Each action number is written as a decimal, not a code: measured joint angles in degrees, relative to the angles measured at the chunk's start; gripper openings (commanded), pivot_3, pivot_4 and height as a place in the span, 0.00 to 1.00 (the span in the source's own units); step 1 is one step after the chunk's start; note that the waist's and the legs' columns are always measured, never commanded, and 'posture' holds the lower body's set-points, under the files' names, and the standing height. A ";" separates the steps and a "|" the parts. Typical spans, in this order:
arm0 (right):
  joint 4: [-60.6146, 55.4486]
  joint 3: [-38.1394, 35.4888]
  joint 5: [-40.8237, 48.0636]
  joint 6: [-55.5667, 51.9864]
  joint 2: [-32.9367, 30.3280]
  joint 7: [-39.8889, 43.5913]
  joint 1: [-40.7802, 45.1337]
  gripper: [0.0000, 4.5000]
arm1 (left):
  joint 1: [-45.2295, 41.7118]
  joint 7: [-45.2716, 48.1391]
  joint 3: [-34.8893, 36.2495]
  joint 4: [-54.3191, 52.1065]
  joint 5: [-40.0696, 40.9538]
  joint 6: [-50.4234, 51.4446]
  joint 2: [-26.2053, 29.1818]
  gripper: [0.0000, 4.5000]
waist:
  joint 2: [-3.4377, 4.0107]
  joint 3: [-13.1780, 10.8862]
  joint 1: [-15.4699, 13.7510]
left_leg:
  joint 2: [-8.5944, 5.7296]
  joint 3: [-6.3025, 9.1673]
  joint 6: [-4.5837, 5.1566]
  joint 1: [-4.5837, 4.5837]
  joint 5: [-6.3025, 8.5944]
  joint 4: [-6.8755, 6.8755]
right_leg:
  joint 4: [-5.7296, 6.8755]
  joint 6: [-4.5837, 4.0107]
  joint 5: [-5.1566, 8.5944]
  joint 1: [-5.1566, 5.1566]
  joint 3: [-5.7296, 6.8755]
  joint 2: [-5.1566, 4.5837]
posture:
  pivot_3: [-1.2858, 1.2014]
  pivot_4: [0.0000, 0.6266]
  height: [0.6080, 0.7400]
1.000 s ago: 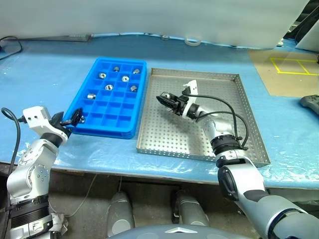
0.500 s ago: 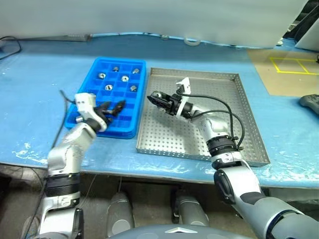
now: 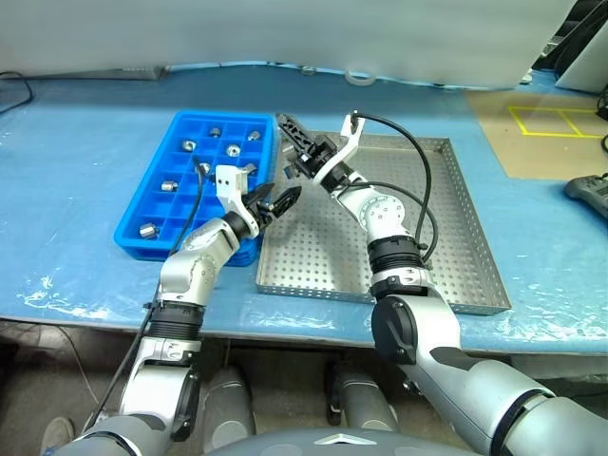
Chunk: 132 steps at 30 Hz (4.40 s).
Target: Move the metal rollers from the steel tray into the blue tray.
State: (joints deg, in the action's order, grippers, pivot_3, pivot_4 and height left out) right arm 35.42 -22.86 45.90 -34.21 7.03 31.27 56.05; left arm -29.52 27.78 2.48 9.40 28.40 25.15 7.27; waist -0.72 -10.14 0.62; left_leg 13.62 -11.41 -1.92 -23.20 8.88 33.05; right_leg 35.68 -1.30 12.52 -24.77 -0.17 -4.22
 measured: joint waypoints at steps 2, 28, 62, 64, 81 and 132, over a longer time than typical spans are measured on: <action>-0.90 -0.27 1.77 -1.19 0.01 -1.07 -0.01 0.40 | -0.73 1.35 -1.01 1.43 -1.85 -2.07 0.33 0.91 | 0.00 0.00 -0.03 | 0.01 0.01 0.00 0.01 0.00 0.00 | 0.01 0.00 0.00 0.00 0.01 0.00 | 0.38 0.24 1.00; -1.55 3.85 1.66 -2.02 -0.09 -5.46 -2.30 0.40 | -4.52 5.63 -5.70 9.21 -12.09 -14.60 -1.43 0.27 | 0.00 0.00 0.02 | 0.00 0.00 -0.17 0.00 -0.09 -0.06 | -0.01 0.01 -0.01 -0.01 0.01 0.00 | 0.39 0.24 1.00; 9.71 -2.61 1.08 16.60 -0.12 -6.13 0.25 0.40 | 1.59 -21.70 19.69 2.29 1.58 -10.42 10.43 0.27 | -0.07 -0.03 -1.93 | 0.05 0.19 -0.40 -0.24 -0.23 -0.12 | 0.03 -0.04 -0.05 -0.23 0.24 0.03 | 0.41 0.24 1.00; 9.63 -2.60 0.83 16.66 -0.12 -6.12 0.24 0.40 | 2.30 -19.68 18.13 2.25 1.53 -8.79 10.80 0.27 | -0.07 -0.03 -1.60 | 0.07 0.19 -0.45 -0.21 -0.26 -0.14 | 0.07 -0.05 -0.05 -0.23 0.23 0.05 | 0.41 0.24 1.00; 7.58 -1.10 -2.10 16.69 -0.16 -5.71 -0.77 0.40 | 4.93 -14.73 15.86 1.69 -0.83 -4.40 12.96 0.72 | -0.07 -0.03 -1.40 | 0.08 0.19 -0.45 -0.19 -0.27 -0.17 | 0.06 -0.05 -0.05 -0.24 0.19 0.10 | 0.41 0.24 1.00; -8.04 18.16 -9.07 9.25 -0.15 2.86 -4.05 0.68 | -3.46 4.62 8.06 5.70 7.96 -1.72 -1.51 0.79 | -0.07 -0.03 -1.49 | 0.01 0.18 -0.52 -0.12 -0.34 -0.31 | 0.09 -0.06 -0.06 -0.26 0.12 0.07 | 0.41 0.24 1.00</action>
State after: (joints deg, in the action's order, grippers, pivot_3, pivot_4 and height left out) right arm 27.38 -4.70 36.83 -24.96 6.88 34.13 52.00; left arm -32.98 32.40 10.54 15.10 36.36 23.43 5.76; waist -0.78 -10.17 -0.87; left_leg 13.63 -11.22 -2.44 -23.32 8.55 32.74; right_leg 35.77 -1.36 12.45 -25.03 -0.06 -4.15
